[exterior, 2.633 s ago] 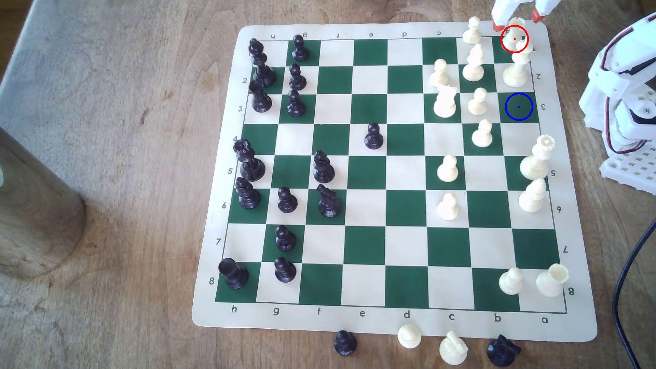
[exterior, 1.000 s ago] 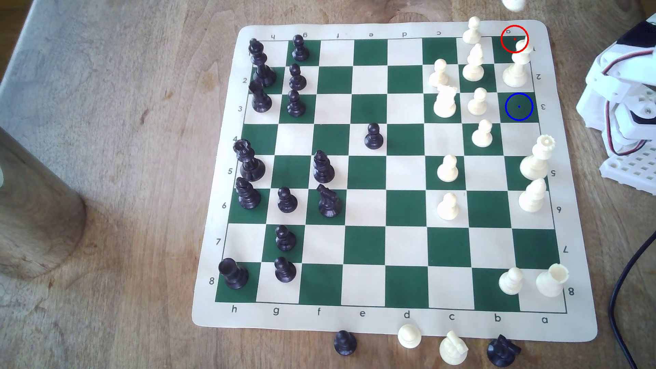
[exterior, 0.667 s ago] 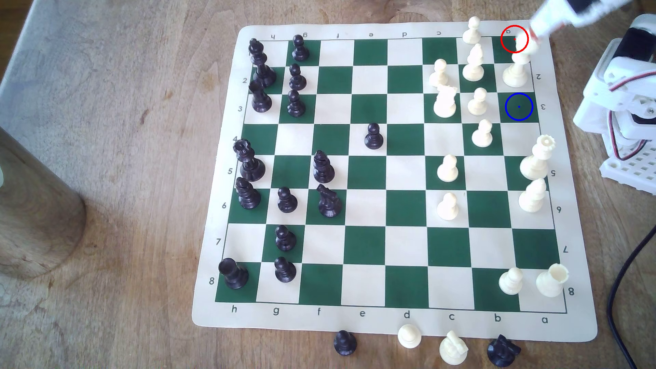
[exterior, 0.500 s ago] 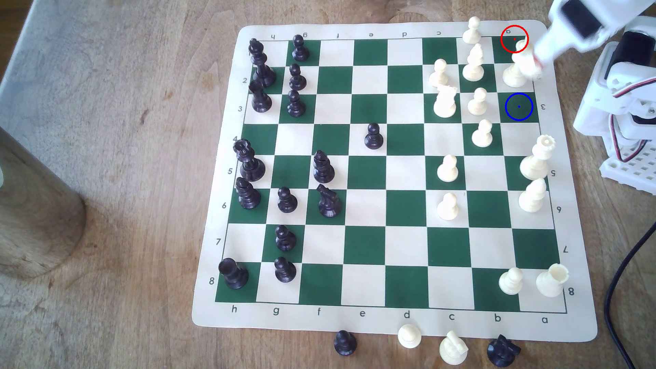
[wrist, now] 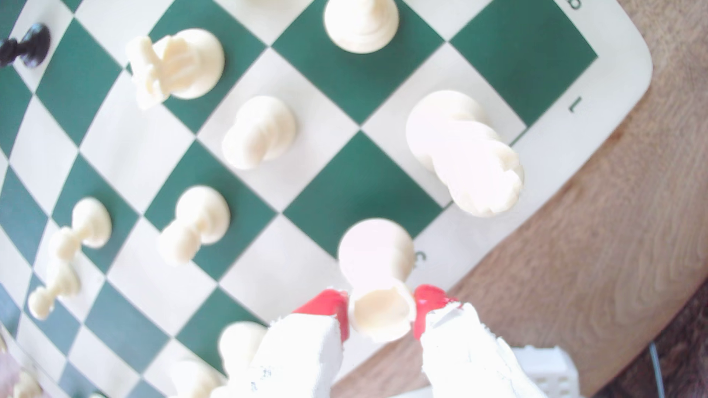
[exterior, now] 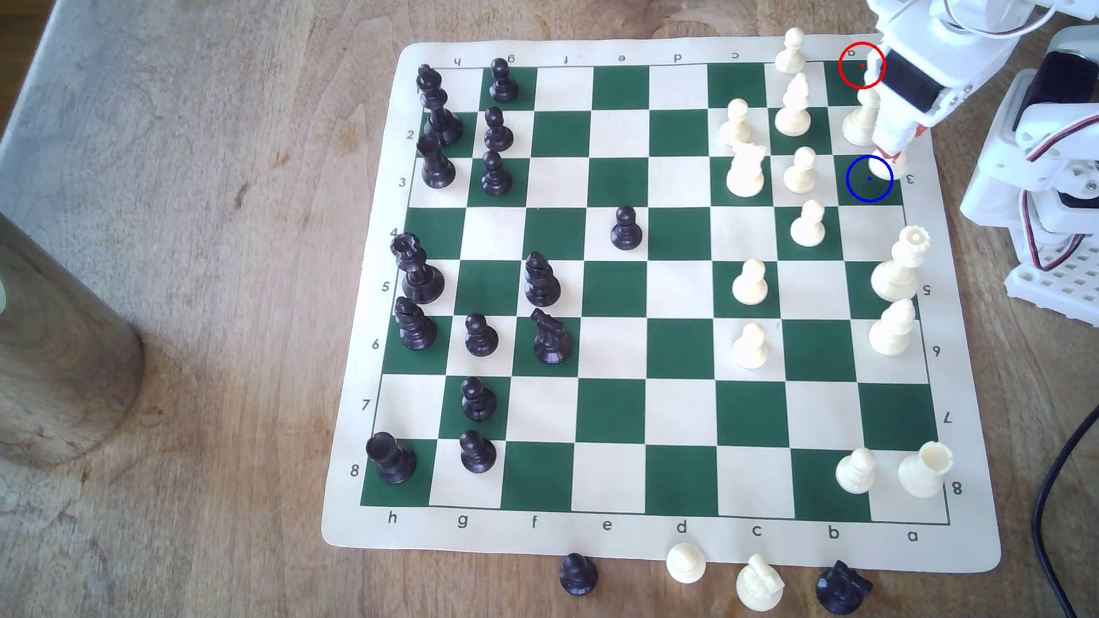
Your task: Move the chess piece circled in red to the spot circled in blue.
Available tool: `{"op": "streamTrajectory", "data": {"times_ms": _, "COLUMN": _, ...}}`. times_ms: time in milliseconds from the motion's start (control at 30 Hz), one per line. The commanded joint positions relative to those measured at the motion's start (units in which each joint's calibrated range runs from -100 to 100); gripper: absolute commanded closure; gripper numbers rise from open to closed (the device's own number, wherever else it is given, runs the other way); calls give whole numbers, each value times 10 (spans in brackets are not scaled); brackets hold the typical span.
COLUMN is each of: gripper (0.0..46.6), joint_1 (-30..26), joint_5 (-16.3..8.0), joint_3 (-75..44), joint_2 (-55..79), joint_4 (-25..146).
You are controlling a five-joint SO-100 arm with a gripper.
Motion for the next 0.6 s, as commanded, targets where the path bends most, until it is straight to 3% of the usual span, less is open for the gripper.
{"op": "streamTrajectory", "data": {"times_ms": 0, "gripper": 463, "joint_1": -3, "joint_5": -2, "joint_3": -7, "joint_2": 13, "joint_4": -20}}
{"op": "streamTrajectory", "data": {"times_ms": 567, "gripper": 463, "joint_1": 5, "joint_5": 1, "joint_3": -3, "joint_2": 90, "joint_4": -82}}
